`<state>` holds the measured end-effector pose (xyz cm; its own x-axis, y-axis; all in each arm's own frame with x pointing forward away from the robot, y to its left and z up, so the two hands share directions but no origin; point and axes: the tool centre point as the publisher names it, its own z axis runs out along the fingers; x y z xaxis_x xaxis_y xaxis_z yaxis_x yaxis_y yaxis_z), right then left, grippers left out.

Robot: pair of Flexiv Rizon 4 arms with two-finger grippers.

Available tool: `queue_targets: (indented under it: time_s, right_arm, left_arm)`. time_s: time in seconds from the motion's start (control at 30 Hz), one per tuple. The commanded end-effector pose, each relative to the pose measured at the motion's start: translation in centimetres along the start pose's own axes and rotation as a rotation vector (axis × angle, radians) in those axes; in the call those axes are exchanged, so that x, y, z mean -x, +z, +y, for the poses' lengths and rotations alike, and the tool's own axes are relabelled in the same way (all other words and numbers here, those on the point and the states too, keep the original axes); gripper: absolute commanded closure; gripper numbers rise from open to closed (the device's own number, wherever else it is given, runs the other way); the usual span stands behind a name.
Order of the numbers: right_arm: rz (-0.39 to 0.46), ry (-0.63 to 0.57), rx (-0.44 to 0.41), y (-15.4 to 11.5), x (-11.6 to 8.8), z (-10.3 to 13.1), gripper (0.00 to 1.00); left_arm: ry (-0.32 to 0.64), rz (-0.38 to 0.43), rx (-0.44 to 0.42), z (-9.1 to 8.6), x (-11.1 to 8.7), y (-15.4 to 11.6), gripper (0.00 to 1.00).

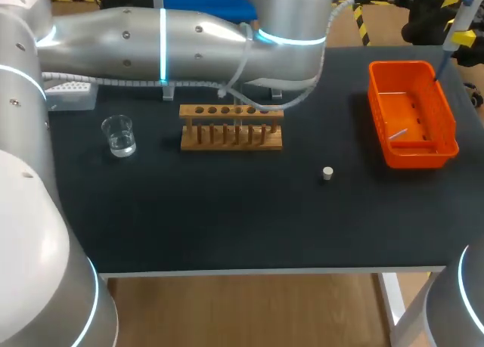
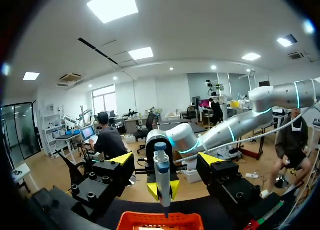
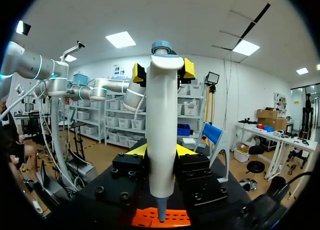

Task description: Invert the test tube, pick up the pipette, mount the tip to pipette, aspirate from beaker and dispense into the tube, eject the tip, return the pipette, and cap with the stopper.

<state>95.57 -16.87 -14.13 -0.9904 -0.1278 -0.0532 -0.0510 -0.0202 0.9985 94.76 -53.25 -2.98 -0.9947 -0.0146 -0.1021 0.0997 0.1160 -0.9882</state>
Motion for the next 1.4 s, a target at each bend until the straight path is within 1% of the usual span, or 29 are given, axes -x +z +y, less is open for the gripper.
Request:
queue_targets:
  time_s: [0.03,0.07,0.13,0.23,0.37,0.4,0.63,0.9,1.07,1.27,1.4]
  right_arm:
    - [0.002,0.000,-0.003,-0.1,0.0,0.1,1.00]
    - [0.002,0.000,-0.003,-0.1,0.0,0.1,1.00]
    - [0.002,0.000,-0.003,-0.1,0.0,0.1,1.00]
    - [0.002,0.000,-0.003,-0.1,0.0,0.1,1.00]
    - [0.002,0.000,-0.003,-0.1,0.0,0.1,1.00]
    - [0.002,0.000,-0.003,-0.1,0.0,0.1,1.00]
    - [0.002,0.000,-0.003,-0.1,0.0,0.1,1.00]
    - [0.002,0.000,-0.003,-0.1,0.0,0.1,1.00]
    - [0.002,0.000,-0.003,-0.1,0.0,0.1,1.00]
    - [0.002,0.000,-0.003,-0.1,0.0,0.1,1.00]
    - [0.002,0.000,-0.003,-0.1,0.0,0.1,1.00]
  left_arm:
    - [-0.005,0.024,0.044,-0.2,-0.4,-3.3,0.00]
    - [-0.011,0.027,0.041,0.0,-0.5,-3.7,0.00]
    - [-0.015,0.029,0.010,0.3,-0.7,-4.8,0.00]
    - [-0.030,0.034,0.006,0.9,-1.1,-6.3,0.00]
    - [-0.053,0.059,-0.013,1.6,-1.7,-8.2,0.00]
    - [-0.045,0.067,-0.035,1.7,-1.9,-8.7,0.00]
    - [-0.039,0.045,-0.027,2.9,-3.7,-11.9,0.00]
    - [-0.032,-0.023,-0.040,4.7,-5.9,-15.0,0.00]
    - [-0.067,-0.039,-0.060,6.2,-6.7,-16.6,0.00]
    - [-0.090,-0.046,-0.074,7.2,-7.2,-18.5,0.00]
    - [-0.094,-0.052,-0.077,7.5,-7.4,-19.6,0.00]
